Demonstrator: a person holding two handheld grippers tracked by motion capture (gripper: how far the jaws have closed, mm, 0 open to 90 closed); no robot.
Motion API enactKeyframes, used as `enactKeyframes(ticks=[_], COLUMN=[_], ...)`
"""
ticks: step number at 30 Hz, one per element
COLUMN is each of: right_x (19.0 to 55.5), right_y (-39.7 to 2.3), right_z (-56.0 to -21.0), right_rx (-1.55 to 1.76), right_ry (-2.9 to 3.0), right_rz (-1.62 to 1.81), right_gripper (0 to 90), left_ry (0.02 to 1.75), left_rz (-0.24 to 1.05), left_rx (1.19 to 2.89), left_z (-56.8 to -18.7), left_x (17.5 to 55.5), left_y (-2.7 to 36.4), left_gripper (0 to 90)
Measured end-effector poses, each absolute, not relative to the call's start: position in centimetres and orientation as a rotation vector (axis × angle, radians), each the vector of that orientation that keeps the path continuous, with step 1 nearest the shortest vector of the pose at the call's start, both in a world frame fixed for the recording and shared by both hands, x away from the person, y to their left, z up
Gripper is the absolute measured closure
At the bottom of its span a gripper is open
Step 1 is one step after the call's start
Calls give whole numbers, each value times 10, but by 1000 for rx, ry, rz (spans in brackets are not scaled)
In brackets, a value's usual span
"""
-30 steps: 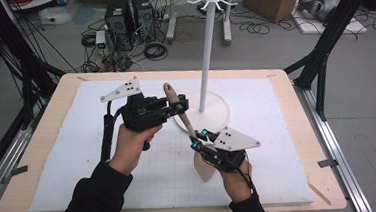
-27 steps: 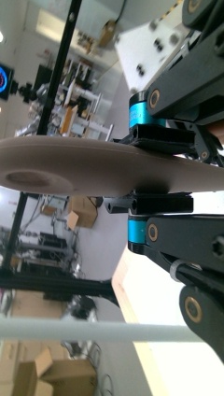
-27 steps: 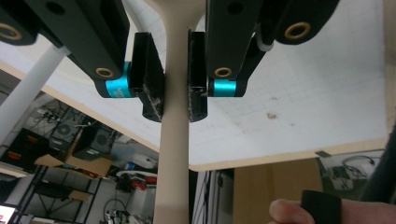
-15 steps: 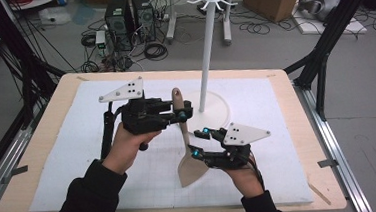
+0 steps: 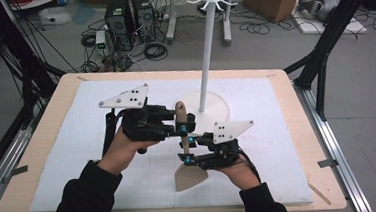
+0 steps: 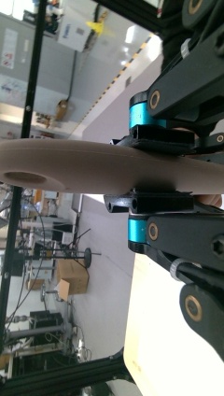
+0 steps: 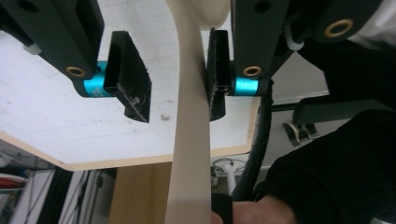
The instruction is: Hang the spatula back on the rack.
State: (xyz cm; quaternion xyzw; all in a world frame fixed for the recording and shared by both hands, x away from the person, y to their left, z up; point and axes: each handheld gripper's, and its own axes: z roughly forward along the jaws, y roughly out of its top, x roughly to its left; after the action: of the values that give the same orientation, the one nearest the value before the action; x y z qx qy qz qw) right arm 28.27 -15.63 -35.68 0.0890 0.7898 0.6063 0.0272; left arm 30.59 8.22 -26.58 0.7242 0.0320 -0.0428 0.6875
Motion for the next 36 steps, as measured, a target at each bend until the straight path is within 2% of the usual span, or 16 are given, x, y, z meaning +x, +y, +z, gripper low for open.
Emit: enactKeyframes(ticks=[9,12,19,20,21,22,26,29,36], right_x=[281,280,278,278,278,279,281,286,301], right_y=[-160,-161,-160,-160,-161,-162,-169,-174,-183], right_z=[-355,-354,-354,-354,-354,-354,-353,-351,-321], right_rx=[261,248,253,260,286,296,379,440,554], right_ry=[2433,2425,2425,2425,2428,2420,2373,2350,2243], right_rz=[1873,1867,1847,1839,1836,1835,1808,1774,1717], right_gripper=[682,772,789,789,790,790,790,790,790], left_ry=[68,73,98,132,163,189,257,279,380], left_rz=[-92,-76,-75,-56,-46,-26,58,109,178], left_rx=[1640,1647,1626,1628,1632,1639,1625,1610,1588], left_z=[-266,-267,-270,-272,-273,-275,-288,-298,-328], left_x=[308,309,309,310,310,311,312,311,304], left_y=[85,85,85,87,88,91,110,124,160], left_gripper=[738,738,730,674,543,469,379,358,248])
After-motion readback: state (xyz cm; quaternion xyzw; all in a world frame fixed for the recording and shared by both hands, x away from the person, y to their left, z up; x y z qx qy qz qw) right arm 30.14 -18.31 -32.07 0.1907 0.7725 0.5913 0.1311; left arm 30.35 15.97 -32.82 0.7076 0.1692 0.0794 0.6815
